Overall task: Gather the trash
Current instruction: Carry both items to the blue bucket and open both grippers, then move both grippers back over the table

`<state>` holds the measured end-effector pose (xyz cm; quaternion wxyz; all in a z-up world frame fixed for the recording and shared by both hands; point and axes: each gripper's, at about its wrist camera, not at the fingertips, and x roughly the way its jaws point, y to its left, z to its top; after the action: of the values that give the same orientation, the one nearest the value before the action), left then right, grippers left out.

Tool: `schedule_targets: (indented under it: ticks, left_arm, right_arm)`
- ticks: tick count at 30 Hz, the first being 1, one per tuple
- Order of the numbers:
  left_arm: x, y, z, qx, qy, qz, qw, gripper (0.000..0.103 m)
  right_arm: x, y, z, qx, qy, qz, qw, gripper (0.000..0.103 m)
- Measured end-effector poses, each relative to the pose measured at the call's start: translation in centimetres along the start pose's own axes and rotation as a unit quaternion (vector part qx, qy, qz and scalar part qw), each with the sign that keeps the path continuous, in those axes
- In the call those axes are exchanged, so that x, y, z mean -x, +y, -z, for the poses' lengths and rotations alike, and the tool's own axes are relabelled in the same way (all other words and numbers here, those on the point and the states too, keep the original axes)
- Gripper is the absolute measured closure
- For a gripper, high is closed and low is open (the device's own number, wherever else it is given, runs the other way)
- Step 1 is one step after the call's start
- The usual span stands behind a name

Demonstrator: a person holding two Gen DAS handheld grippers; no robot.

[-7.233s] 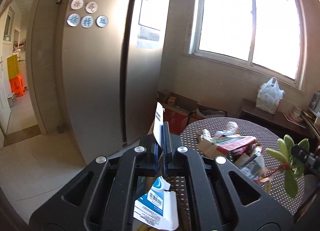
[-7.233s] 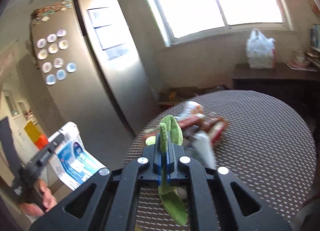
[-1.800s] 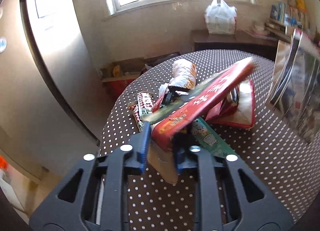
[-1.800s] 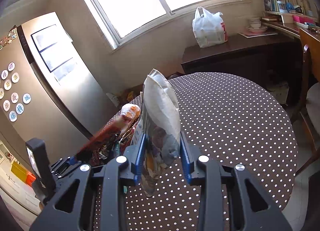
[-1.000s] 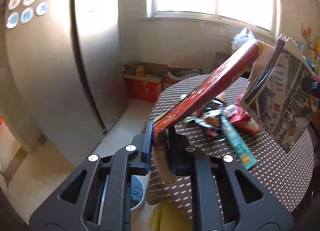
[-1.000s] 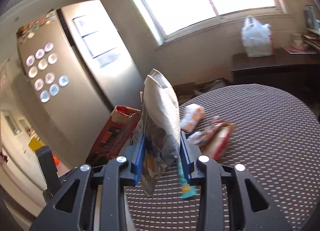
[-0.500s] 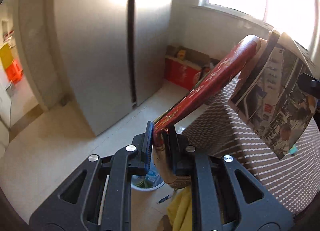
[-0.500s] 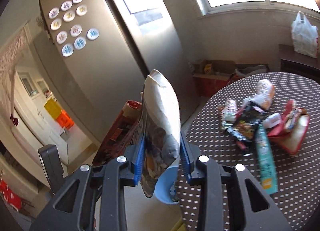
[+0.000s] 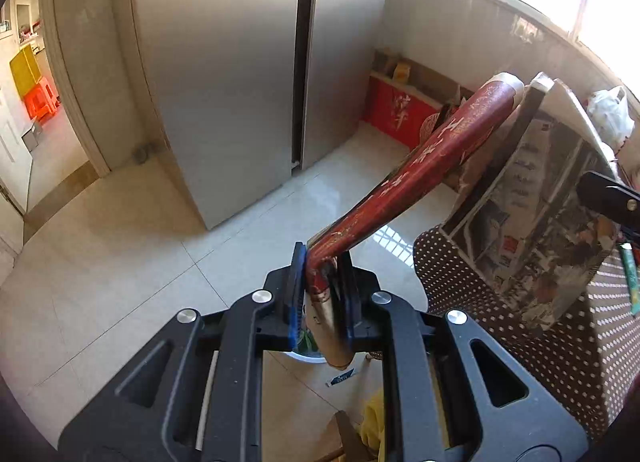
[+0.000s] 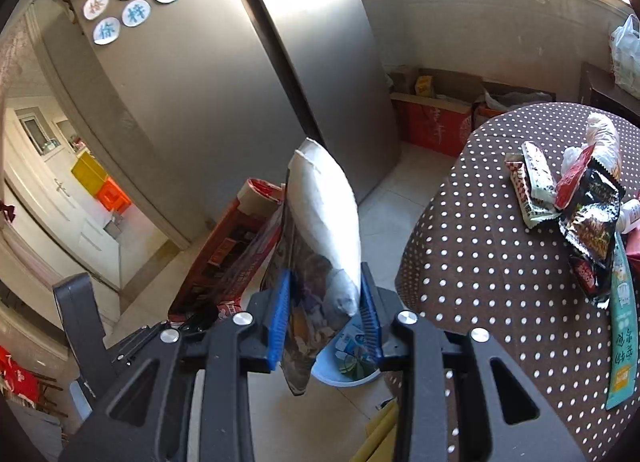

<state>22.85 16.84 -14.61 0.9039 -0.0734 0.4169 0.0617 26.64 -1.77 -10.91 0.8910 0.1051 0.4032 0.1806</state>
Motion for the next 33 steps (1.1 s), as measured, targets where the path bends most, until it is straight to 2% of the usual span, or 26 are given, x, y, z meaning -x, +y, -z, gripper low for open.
schedule_targets:
  ticks: [2, 3, 9, 13, 19, 20, 22, 24, 26, 29, 33]
  left_arm:
    - [-1.2, 0.1, -0.3, 0.0, 0.004, -0.007, 1.0, 0.062]
    - [-1.9, 0.2, -0.5, 0.001, 0.004, -0.007, 1.0, 0.032]
    - [-3.8, 1.2, -0.5, 0.012, 0.021, -0.016, 0.9996, 0.032]
    - [-2.9, 1.5, 0.2, 0.013, 0.02, -0.02, 0.9995, 0.032]
    - [-1.3, 3.4, 0.5, 0.029, 0.02, -0.051, 0.9981, 0.032]
    - [-1.1, 3.7, 0.6, 0.029, 0.019, -0.056, 0.9978, 0.032]
    - [-0.5, 4.1, 0.6, 0.029, 0.015, -0.068, 0.9971, 0.032]
    - [0.2, 4.4, 0.6, 0.033, 0.011, -0.078, 0.9963, 0.032]
    - [0.7, 4.3, 0.7, 0.033, 0.009, -0.082, 0.9961, 0.032]
    - [1.4, 3.7, 0.9, 0.024, 0.005, -0.093, 0.9954, 0.032]
    - [2.3, 3.0, 1.0, 0.021, -0.001, -0.089, 0.9958, 0.032]
  right_arm:
    - [-0.2, -0.1, -0.1, -0.001, 0.002, 0.005, 1.0, 0.071]
    - [-0.4, -0.1, -0.1, -0.002, 0.003, 0.007, 1.0, 0.071]
    - [-0.9, -0.7, -0.1, -0.006, 0.009, 0.017, 1.0, 0.071]
    - [-1.6, -0.7, -0.1, -0.002, 0.021, 0.017, 1.0, 0.071]
    - [-4.5, 1.3, 0.4, 0.014, 0.055, 0.009, 0.998, 0.07]
    - [-5.2, 1.8, 0.5, 0.021, 0.065, 0.015, 0.998, 0.068]
    - [-6.7, 2.6, 0.8, 0.034, 0.073, 0.027, 0.996, 0.048]
    - [-8.2, 3.3, 1.2, 0.057, 0.075, 0.04, 0.995, 0.038]
    - [-9.3, 3.7, 1.7, 0.071, 0.091, 0.054, 0.992, 0.038]
    - [-9.6, 3.4, 2.2, 0.057, 0.109, 0.03, 0.992, 0.038]
    - [-7.5, 3.0, 2.2, 0.052, 0.098, 0.016, 0.994, 0.038]
